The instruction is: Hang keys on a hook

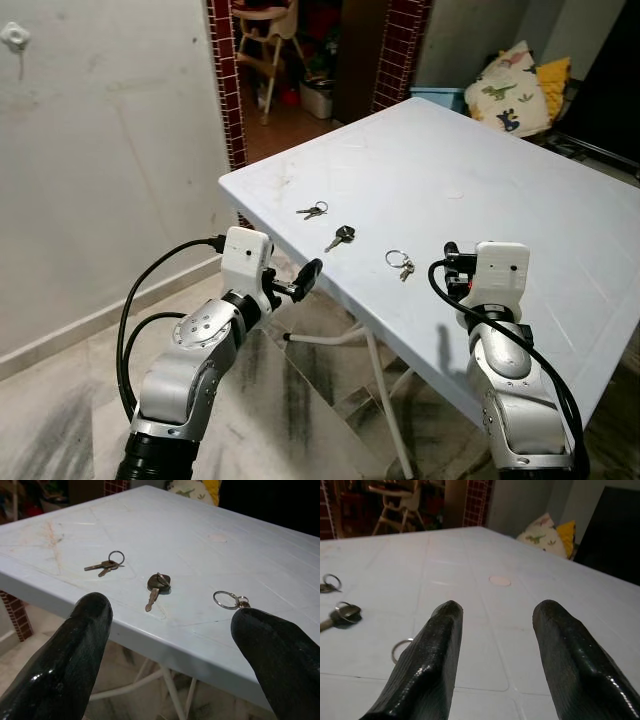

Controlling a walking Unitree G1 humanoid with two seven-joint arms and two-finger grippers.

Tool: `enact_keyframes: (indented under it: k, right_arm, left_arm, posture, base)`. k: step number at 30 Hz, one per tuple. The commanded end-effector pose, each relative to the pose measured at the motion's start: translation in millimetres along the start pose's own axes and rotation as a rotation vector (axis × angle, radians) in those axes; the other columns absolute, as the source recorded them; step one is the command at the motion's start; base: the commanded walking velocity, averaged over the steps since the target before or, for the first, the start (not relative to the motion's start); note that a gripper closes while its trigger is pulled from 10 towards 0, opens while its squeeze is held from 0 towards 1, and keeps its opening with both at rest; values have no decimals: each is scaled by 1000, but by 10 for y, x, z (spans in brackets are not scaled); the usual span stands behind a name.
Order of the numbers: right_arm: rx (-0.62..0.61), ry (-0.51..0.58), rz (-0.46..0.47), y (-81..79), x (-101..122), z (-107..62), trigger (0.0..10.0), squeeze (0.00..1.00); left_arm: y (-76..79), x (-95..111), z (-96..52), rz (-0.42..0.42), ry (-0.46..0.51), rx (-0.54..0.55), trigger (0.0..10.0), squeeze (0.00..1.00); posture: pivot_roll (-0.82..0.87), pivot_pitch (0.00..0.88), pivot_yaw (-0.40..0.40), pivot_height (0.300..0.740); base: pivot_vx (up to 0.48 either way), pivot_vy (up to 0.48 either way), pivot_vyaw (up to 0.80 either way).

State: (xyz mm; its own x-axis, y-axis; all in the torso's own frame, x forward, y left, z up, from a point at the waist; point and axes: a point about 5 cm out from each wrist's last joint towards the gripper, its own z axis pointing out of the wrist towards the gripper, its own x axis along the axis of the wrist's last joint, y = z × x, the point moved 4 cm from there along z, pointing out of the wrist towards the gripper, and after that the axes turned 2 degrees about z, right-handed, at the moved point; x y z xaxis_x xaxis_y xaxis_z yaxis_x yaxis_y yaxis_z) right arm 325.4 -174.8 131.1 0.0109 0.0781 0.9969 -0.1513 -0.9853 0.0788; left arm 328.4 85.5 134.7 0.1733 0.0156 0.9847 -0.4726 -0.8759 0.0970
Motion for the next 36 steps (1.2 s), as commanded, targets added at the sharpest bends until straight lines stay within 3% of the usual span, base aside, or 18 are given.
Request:
enact_keyframes:
  k: [1,28,36]
  right_arm:
    - [6,21,2,-9,79,-11,10000,0]
    - [36,18,3,-83,94,15,10000,0]
    - [68,0,13,-143,65,9,10000,0]
  left_arm:
    - [7,11,17,7,-3,-9,10000,0]
    - [17,-34,0,13,-16,-14,10000,0]
    - [-46,-138,-27,37,-59,50,10000,0]
  posture:
    - [93,0,-20,740]
    - [107,0,-29,740]
    - [109,0,-28,740]
  base:
    - [334,0,0]
    - [328,0,0]
    - [0,0,0]
